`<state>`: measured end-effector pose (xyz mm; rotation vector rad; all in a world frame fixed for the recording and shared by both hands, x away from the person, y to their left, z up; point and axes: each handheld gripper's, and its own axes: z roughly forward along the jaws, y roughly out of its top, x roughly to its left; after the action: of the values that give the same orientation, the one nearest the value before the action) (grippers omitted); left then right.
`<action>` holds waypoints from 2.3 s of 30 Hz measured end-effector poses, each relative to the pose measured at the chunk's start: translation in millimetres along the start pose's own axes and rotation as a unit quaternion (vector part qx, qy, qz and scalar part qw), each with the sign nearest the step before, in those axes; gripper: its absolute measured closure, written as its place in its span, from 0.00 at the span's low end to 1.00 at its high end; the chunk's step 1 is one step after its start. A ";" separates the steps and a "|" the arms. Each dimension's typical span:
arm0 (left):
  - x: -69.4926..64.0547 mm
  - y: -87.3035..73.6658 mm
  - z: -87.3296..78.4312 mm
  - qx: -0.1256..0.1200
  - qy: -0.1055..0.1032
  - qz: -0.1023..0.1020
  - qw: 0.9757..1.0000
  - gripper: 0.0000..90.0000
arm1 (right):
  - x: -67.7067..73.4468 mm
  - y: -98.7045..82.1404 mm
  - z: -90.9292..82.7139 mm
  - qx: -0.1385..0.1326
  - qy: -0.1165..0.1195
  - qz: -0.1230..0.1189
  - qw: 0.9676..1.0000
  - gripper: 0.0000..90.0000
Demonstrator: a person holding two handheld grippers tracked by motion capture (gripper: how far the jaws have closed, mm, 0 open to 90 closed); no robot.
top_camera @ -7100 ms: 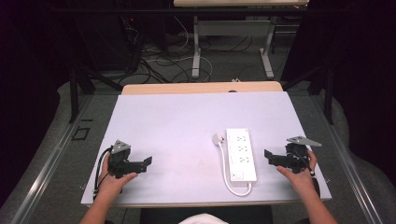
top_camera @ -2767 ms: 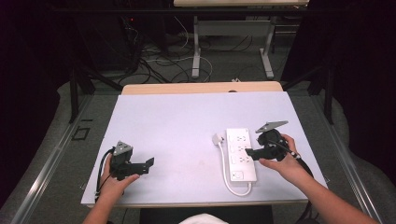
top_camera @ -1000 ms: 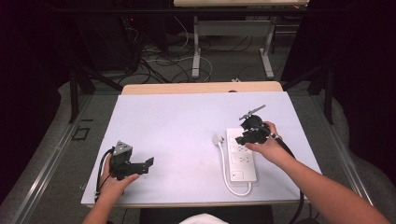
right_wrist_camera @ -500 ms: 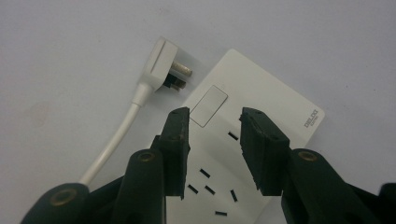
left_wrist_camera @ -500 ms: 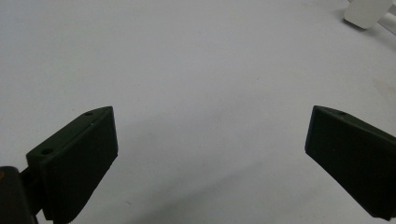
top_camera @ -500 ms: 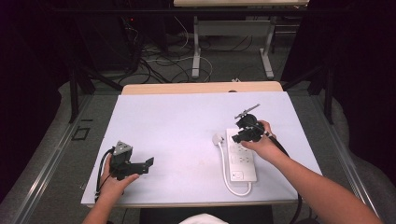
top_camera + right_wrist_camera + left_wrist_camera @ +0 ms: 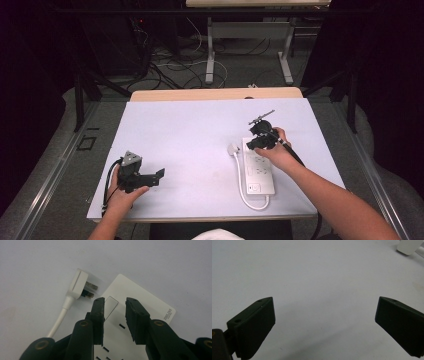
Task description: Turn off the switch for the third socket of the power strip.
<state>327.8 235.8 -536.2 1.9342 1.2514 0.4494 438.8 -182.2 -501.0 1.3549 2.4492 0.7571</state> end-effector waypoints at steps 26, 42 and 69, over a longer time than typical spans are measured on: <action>0.6 -0.1 0.4 0.001 0.002 -0.007 1.000 0.04 | -4.4 8.1 21.4 -0.003 -0.002 0.019 1.000 0.87; 1.0 -0.2 0.5 0.001 0.003 -0.007 1.000 0.04 | -1.1 9.8 23.1 -0.004 0.016 0.011 1.000 0.96; 0.8 -0.7 1.1 -0.003 0.006 -0.008 1.000 0.04 | 4.1 7.9 27.2 -0.009 0.015 0.001 1.000 1.00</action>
<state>328.5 236.2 -537.6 1.9177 1.2719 0.4569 454.2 -166.5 -519.3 1.3498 2.4578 0.8043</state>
